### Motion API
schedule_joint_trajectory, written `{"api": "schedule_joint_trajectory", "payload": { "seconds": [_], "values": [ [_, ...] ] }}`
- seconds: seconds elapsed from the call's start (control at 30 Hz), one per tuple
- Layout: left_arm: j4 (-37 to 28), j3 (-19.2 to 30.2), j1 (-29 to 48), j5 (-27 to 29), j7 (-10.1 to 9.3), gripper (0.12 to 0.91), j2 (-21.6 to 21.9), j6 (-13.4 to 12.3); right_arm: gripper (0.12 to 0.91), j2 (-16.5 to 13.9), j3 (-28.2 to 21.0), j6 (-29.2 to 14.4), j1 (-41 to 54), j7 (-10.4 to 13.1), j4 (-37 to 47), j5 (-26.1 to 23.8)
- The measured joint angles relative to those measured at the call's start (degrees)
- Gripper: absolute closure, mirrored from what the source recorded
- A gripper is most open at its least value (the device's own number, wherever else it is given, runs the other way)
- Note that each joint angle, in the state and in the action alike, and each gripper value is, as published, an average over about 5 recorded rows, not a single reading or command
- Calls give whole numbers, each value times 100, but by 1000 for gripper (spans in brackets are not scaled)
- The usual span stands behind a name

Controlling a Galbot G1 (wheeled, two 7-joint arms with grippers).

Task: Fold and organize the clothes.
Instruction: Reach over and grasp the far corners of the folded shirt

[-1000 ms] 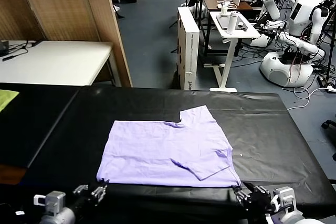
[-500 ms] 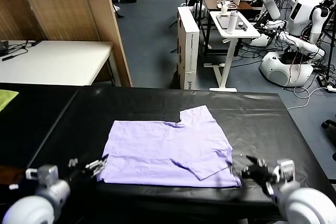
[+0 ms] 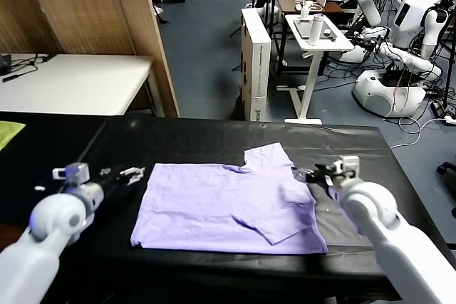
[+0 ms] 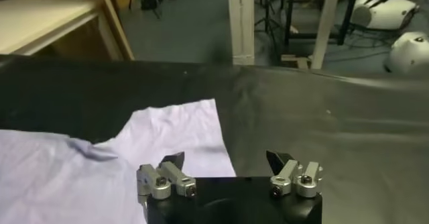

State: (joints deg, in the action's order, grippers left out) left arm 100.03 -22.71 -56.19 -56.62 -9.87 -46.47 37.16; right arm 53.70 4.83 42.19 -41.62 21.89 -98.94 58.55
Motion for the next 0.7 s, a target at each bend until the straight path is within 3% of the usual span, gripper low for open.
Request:
{"api": "schedule_joint_trajectory", "payload": {
  "seconds": [0.2, 0.37, 0.7],
  "values": [
    [-850, 598, 864, 56, 176, 123, -136, 94, 118, 282, -389, 0, 648, -96, 644, -140],
    [-1401, 880, 1298, 105, 199, 123, -297, 128, 118, 411, -538, 0, 899, -160, 1012, -250],
    [-1660, 1019, 1365, 77, 246, 123, -407, 235, 118, 534, -612, 0, 1011, -210, 1349, -386]
  ]
}}
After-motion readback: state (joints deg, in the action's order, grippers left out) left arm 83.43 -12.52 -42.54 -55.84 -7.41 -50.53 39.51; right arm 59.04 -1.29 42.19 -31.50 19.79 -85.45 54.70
